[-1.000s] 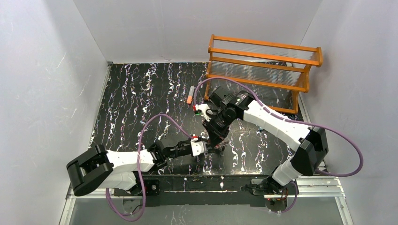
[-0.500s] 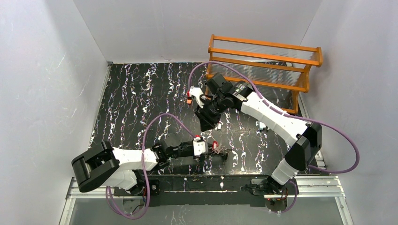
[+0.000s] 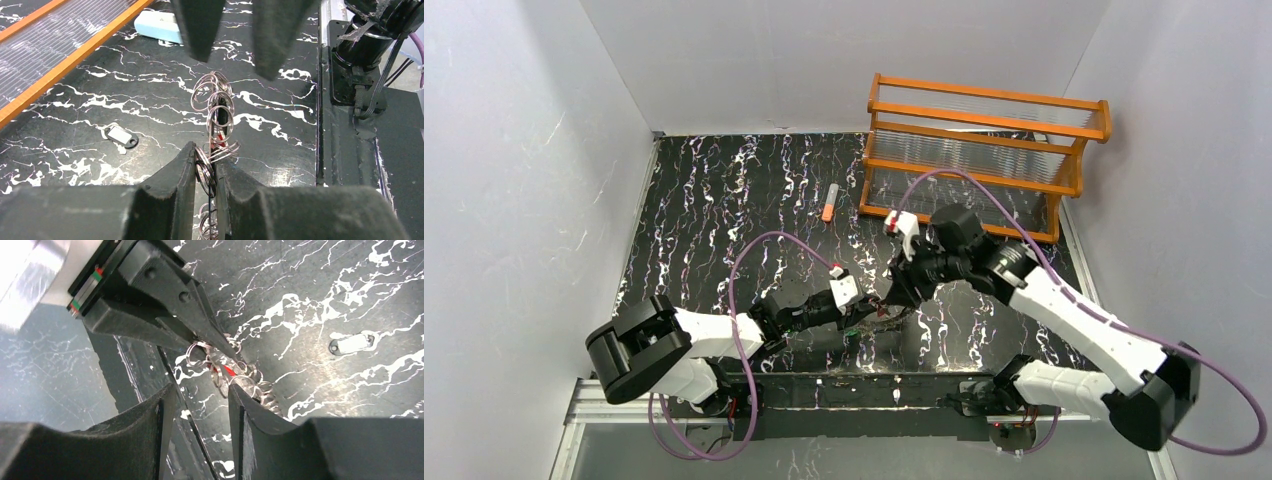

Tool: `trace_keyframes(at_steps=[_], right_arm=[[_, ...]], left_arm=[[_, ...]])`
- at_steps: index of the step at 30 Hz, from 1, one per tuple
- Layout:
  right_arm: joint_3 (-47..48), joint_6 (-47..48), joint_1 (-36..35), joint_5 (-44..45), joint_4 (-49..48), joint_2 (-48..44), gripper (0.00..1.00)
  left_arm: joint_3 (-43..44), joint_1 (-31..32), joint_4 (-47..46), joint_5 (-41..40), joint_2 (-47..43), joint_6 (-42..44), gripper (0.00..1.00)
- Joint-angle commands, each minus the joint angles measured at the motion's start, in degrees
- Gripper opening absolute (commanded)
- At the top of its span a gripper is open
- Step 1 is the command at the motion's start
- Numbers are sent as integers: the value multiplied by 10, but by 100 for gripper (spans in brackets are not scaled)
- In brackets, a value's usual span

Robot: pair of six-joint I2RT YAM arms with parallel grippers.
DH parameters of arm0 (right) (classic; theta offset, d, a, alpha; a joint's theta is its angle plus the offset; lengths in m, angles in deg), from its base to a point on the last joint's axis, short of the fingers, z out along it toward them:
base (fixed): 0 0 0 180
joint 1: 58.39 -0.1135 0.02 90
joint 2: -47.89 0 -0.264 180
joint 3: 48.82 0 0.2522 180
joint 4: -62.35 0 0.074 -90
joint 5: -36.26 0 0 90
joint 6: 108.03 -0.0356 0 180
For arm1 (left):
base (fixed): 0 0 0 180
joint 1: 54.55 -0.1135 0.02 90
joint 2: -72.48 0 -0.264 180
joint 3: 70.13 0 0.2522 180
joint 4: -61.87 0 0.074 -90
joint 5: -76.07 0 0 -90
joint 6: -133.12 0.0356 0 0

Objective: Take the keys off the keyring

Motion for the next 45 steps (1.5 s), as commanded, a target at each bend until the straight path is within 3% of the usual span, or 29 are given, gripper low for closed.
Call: trace_keyframes(at_steps=[1,10,16,17,23,28,36,45], right_arm=[[-86,-68,-1,-9,-127,-74,51],[-266,-149,-1,-37,-336,-148,51],[-407,-198,-1,5,-552,-193,55],[-470,-215,-1,16,-651,-205,58],[-571,-226,0,31,-891,-162,63],[-613,-216,2,33,-1032,-99,66],[-601,-204,2,42,-1131,-7,69],[-565,-193,10,41,-1153,37,70]], left_arm=[[-2,-6,19,-18,3,-18,0],[-2,-8,18,-42,-7,-25,0],[-7,-8,18,-69,-34,-36,0],[-9,-8,16,-68,-43,-39,0],[-11,-8,2,-64,-49,-52,0],[-9,-8,-8,-60,-54,-71,0],[3,-8,-26,-64,-57,-101,0],[14,-7,-35,-67,-93,-117,0]])
